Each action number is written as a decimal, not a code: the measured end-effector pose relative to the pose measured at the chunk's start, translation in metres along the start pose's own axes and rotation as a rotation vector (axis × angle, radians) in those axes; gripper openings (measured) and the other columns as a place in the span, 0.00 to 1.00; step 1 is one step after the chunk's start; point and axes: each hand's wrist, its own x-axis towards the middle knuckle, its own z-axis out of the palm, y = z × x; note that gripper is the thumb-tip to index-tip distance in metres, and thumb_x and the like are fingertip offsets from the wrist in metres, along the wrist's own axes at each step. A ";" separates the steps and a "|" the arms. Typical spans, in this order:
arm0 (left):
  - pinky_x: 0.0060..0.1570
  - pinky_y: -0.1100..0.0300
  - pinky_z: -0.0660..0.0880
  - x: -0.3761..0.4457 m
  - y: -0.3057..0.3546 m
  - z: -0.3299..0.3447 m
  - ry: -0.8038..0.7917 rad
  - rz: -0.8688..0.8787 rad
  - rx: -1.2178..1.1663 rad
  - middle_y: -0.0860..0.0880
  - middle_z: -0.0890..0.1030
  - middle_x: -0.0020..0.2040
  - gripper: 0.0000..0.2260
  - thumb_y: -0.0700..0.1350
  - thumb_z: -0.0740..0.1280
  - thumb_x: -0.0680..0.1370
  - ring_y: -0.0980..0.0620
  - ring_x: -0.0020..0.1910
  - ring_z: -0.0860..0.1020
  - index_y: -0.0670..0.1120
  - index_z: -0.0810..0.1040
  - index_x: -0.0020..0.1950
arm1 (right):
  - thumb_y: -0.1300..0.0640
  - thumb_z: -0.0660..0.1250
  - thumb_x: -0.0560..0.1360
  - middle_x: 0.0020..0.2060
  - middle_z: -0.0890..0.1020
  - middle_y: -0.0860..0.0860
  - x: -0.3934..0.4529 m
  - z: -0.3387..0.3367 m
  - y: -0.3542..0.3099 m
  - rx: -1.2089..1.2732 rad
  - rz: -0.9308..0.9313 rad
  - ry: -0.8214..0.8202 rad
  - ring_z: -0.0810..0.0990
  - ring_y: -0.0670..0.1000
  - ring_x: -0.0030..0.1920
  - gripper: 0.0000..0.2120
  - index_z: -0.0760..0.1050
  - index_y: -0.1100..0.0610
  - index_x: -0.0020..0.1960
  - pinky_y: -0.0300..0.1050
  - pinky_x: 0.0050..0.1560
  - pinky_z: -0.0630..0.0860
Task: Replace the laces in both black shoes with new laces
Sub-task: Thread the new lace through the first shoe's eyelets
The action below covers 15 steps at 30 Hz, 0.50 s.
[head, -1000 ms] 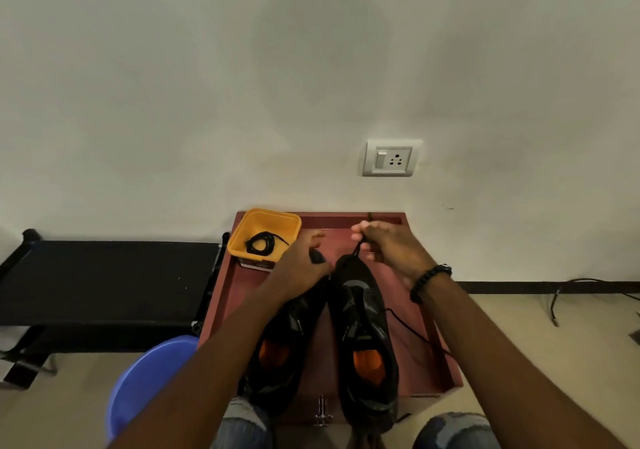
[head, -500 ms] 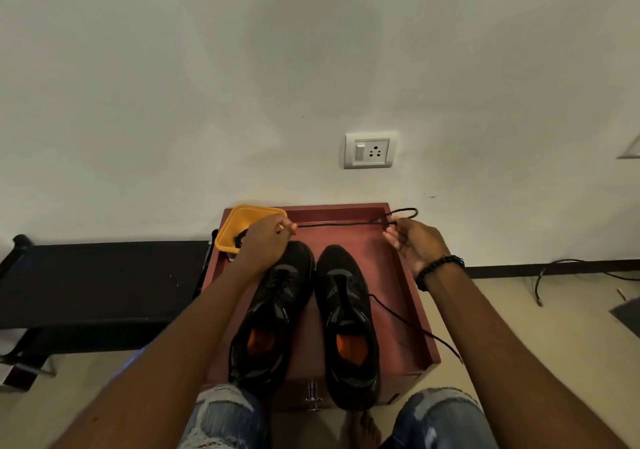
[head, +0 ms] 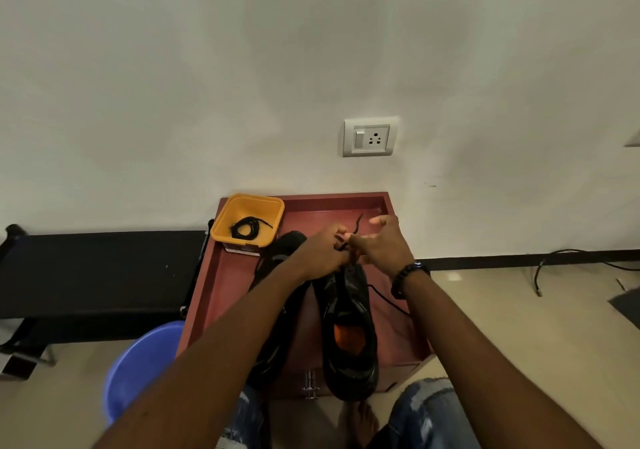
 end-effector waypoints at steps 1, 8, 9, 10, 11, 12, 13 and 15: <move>0.51 0.52 0.79 0.002 0.000 0.001 0.008 0.035 0.062 0.48 0.84 0.50 0.14 0.47 0.70 0.79 0.49 0.48 0.82 0.43 0.76 0.62 | 0.59 0.76 0.73 0.42 0.83 0.57 0.001 0.000 0.003 -0.022 -0.027 0.020 0.82 0.50 0.34 0.27 0.60 0.53 0.61 0.40 0.33 0.78; 0.39 0.62 0.63 0.003 -0.010 -0.011 0.161 0.127 0.413 0.42 0.84 0.49 0.09 0.42 0.64 0.82 0.48 0.45 0.78 0.40 0.82 0.55 | 0.59 0.62 0.80 0.43 0.84 0.49 -0.002 0.002 0.021 -0.289 -0.202 -0.139 0.83 0.55 0.45 0.09 0.81 0.50 0.51 0.48 0.45 0.82; 0.39 0.63 0.62 0.003 -0.010 -0.013 0.173 0.152 0.411 0.43 0.84 0.49 0.09 0.41 0.64 0.81 0.50 0.44 0.77 0.40 0.83 0.55 | 0.58 0.63 0.80 0.43 0.83 0.50 -0.003 0.003 0.023 -0.409 -0.236 -0.134 0.81 0.54 0.43 0.07 0.80 0.52 0.51 0.46 0.43 0.80; 0.40 0.64 0.62 0.003 -0.009 -0.016 0.190 0.177 0.401 0.44 0.84 0.49 0.09 0.41 0.65 0.81 0.51 0.44 0.76 0.40 0.83 0.54 | 0.57 0.65 0.79 0.43 0.81 0.49 -0.002 0.004 0.028 -0.518 -0.261 -0.128 0.79 0.51 0.42 0.04 0.78 0.52 0.50 0.43 0.42 0.77; 0.41 0.64 0.63 0.003 -0.008 -0.018 0.223 0.202 0.379 0.44 0.84 0.48 0.08 0.41 0.65 0.81 0.51 0.44 0.77 0.40 0.83 0.54 | 0.56 0.66 0.78 0.42 0.80 0.48 -0.001 0.003 0.032 -0.605 -0.277 -0.121 0.78 0.49 0.42 0.01 0.76 0.52 0.49 0.41 0.42 0.75; 0.41 0.63 0.66 0.002 -0.007 -0.020 0.263 0.213 0.348 0.45 0.84 0.48 0.09 0.42 0.64 0.81 0.50 0.45 0.78 0.41 0.83 0.54 | 0.55 0.67 0.78 0.40 0.78 0.48 0.000 0.003 0.037 -0.672 -0.277 -0.105 0.77 0.48 0.40 0.03 0.75 0.52 0.46 0.40 0.41 0.74; 0.41 0.64 0.67 0.002 -0.007 -0.023 0.301 0.205 0.318 0.46 0.84 0.48 0.09 0.43 0.64 0.82 0.51 0.46 0.78 0.42 0.82 0.54 | 0.54 0.66 0.79 0.38 0.78 0.48 0.001 0.000 0.041 -0.727 -0.261 -0.078 0.76 0.47 0.39 0.05 0.74 0.52 0.44 0.40 0.39 0.72; 0.42 0.69 0.67 0.003 -0.011 -0.026 0.327 0.157 0.297 0.49 0.83 0.49 0.09 0.45 0.64 0.82 0.54 0.47 0.77 0.44 0.82 0.55 | 0.54 0.64 0.80 0.34 0.76 0.48 0.006 -0.009 0.050 -0.754 -0.195 -0.015 0.75 0.48 0.37 0.10 0.72 0.53 0.40 0.38 0.34 0.66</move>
